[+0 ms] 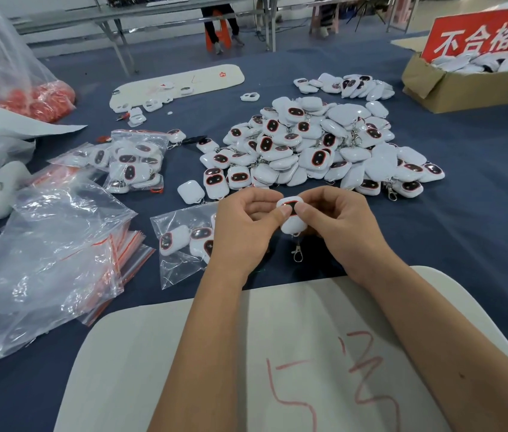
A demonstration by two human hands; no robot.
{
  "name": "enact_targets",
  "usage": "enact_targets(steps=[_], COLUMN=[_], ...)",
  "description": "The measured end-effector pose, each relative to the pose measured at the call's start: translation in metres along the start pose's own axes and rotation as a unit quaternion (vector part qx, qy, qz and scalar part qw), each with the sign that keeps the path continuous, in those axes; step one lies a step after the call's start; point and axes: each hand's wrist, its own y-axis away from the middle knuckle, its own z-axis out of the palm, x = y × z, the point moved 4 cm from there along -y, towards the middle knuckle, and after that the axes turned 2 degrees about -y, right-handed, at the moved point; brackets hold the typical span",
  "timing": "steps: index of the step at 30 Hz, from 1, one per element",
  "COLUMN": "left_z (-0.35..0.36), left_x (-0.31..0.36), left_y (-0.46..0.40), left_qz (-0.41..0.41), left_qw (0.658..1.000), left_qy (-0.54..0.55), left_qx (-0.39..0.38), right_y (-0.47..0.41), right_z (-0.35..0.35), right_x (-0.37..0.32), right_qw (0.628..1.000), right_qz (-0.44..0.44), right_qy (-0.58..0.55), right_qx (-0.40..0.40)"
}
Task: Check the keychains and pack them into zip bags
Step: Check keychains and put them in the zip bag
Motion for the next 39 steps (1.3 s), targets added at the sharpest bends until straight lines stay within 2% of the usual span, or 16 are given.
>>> enact_targets(steps=[4,21,24,29,35,39], left_z=[0.0022,0.0003,0.0004,0.0010,0.0035,0.0033], left_x=[0.0005,0.0028,0.0028,0.0033,0.0042,0.0071], left_y=[0.0007,0.0021,0.0021,0.0012,0.0011,0.0023], left_qz=[0.002,0.019,0.017,0.015,0.019,0.023], left_qw=[1.000,1.000,1.000,1.000,1.000,0.999], left_qy=[-0.015,-0.013,-0.015,-0.004,-0.013,-0.009], left_qx=[-0.004,-0.022,-0.009,0.022,0.021,0.049], right_y=[0.0015,0.0036,0.0030,0.0041,0.0035,0.0039], right_z=[-0.0002,0.0007,0.0010,0.0048,0.0042,0.0049], right_x=[-0.0027,-0.0066,-0.0056,-0.0052,-0.0060,-0.0045], right_qw=[0.998,0.997,0.998,0.996,0.999,0.999], right_qz=[-0.021,-0.017,-0.018,-0.026,-0.021,-0.021], right_qy=[0.046,0.075,0.065,0.069,0.025,0.033], right_qx=[0.024,-0.023,-0.015,-0.047,-0.037,-0.025])
